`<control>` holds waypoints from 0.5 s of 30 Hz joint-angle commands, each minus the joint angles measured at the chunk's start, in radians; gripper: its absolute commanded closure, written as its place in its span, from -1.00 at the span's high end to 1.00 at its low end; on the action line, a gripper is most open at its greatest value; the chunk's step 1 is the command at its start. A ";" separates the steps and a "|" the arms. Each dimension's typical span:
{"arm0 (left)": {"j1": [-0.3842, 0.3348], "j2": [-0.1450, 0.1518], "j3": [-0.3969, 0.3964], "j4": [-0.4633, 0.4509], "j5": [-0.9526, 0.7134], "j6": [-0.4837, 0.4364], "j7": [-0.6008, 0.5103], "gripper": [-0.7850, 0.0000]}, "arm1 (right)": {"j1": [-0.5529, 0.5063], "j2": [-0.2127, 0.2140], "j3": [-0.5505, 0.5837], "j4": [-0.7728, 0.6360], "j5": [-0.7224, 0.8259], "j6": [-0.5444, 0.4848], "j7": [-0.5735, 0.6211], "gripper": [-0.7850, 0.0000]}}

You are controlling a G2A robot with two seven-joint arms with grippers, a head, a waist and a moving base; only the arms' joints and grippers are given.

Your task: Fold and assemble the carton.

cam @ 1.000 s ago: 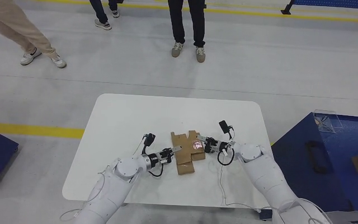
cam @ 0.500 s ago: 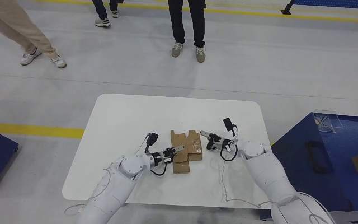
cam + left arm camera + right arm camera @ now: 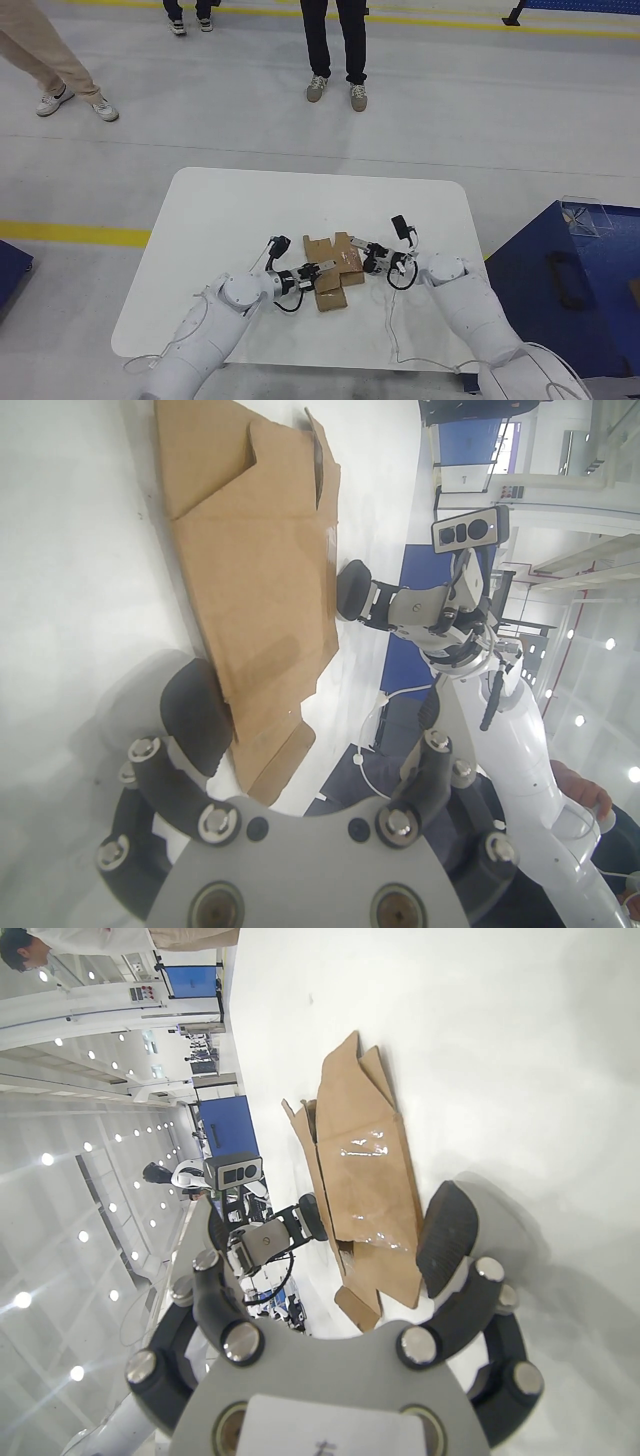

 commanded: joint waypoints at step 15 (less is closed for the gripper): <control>-0.026 -0.016 -0.006 0.079 -0.019 -0.027 0.002 0.15 | 0.022 -0.028 -0.006 0.039 0.016 0.006 0.017 1.00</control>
